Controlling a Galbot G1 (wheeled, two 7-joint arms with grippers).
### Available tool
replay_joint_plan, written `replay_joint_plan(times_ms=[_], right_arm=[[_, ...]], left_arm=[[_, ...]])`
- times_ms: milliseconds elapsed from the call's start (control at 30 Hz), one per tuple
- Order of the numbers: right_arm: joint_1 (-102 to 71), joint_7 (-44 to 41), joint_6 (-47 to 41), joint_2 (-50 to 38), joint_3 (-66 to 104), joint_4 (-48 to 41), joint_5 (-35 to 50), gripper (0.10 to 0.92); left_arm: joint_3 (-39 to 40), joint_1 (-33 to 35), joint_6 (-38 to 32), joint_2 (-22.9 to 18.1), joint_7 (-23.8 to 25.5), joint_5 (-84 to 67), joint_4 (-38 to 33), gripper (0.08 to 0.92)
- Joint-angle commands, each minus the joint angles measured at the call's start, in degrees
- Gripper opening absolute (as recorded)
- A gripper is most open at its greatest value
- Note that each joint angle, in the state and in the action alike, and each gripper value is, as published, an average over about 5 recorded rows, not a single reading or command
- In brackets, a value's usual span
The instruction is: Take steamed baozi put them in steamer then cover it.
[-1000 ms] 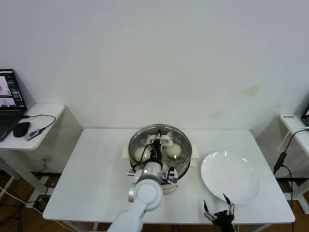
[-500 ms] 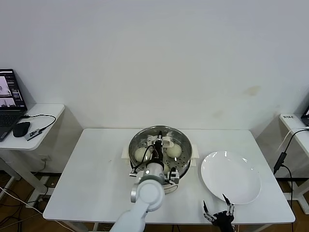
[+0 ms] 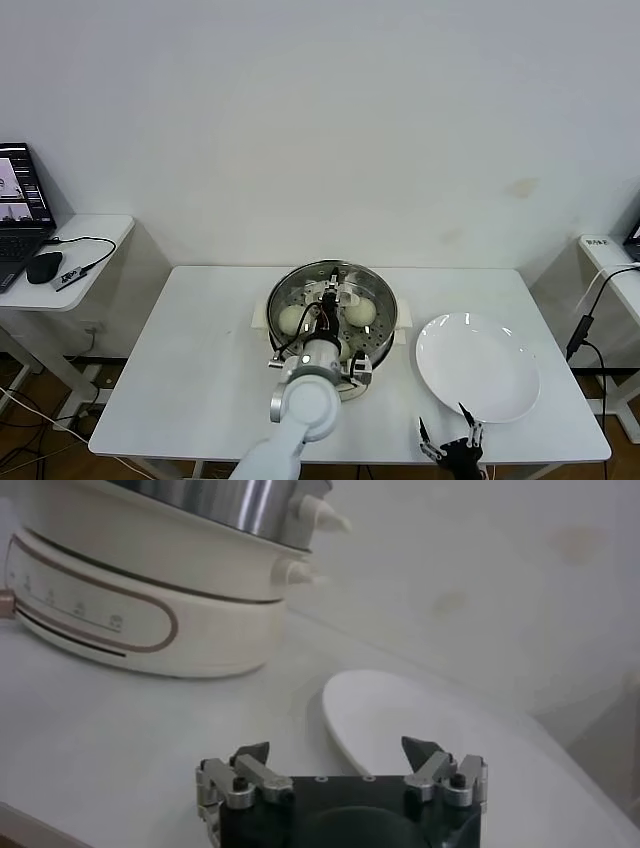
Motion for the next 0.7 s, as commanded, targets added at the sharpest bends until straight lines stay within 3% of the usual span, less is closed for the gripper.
replay_joint_plan(times_ms=[33,300,500,600,700], right_arm=[[-0.20,0.00,0.00,0.04,-0.08,0.02,-0.11,0.823],[-0.72,0.02,-0.13,-0.01,0.14,0.27,-0.17,0.823],[-1.32,0.04,-0.16,-0.44,0.30,0.50,0.19,0.823],[-1.68,0.05,-0.10,-0.86,0.35,0.77,0.67,0.823],[-1.68,0.10,-0.03,-0.87,0.27,0.82,1.20,0.823]], left_arm=[[0.51,2.36,-0.42,1.31,-0.35,-0.21,-4.95,0.444],[1.31,8.08,-1.98,6.28,-1.98,-3.40,-14.16,0.678],[-2.85,15.31,-4.45,10.51,-6.59,-8.39,-23.58,0.810],[-7.80,21.03,-7.20,12.73,-11.89,-16.55,-28.17,0.821],[-15.81,26.31,-17.32,14.42,-24.36,-33.94,-27.38,0.822]])
